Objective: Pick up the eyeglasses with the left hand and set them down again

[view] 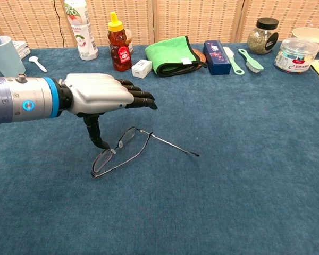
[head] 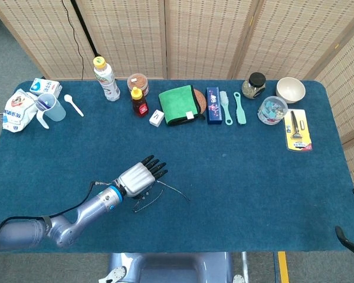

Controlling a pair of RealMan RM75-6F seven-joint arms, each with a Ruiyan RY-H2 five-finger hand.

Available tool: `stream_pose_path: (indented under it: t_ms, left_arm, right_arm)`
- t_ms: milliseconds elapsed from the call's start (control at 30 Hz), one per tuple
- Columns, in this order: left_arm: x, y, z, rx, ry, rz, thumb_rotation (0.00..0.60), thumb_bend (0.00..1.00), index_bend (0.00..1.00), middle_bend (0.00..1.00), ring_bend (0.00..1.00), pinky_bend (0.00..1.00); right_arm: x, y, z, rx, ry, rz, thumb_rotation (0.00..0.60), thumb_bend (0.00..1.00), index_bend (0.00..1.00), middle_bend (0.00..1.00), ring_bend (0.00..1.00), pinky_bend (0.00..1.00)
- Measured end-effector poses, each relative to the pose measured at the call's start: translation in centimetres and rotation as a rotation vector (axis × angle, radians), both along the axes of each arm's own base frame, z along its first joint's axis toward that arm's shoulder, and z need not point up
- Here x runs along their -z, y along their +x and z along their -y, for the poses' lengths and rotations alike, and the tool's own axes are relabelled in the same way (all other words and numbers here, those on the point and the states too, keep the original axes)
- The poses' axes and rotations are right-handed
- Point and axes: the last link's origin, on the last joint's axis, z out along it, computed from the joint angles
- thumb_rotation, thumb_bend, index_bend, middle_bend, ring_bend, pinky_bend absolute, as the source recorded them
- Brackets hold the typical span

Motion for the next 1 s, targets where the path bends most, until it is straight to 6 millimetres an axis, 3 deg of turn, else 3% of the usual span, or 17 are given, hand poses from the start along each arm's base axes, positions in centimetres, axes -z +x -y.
stream_pose_path:
  t_ms: [600,1000]
  left_arm:
    - [0.6,0.6,1.1,-0.007,-0.087,-0.033,0.519,0.15,0.02,0.00,0.00,0.00]
    - [1.4,1.0,0.7,-0.040,-0.101,-0.027,0.519,0.14,0.15,0.00,0.00,0.00]
  right_arm:
    - [-0.2,-0.2,-0.2,0.006,-0.009,0.001,0.600,0.30,0.08,0.00,0.00,0.09]
    - [-0.2,-0.3,-0.1,0.009,-0.008,0.002,0.600,0.30,0.08,0.00,0.00,0.09]
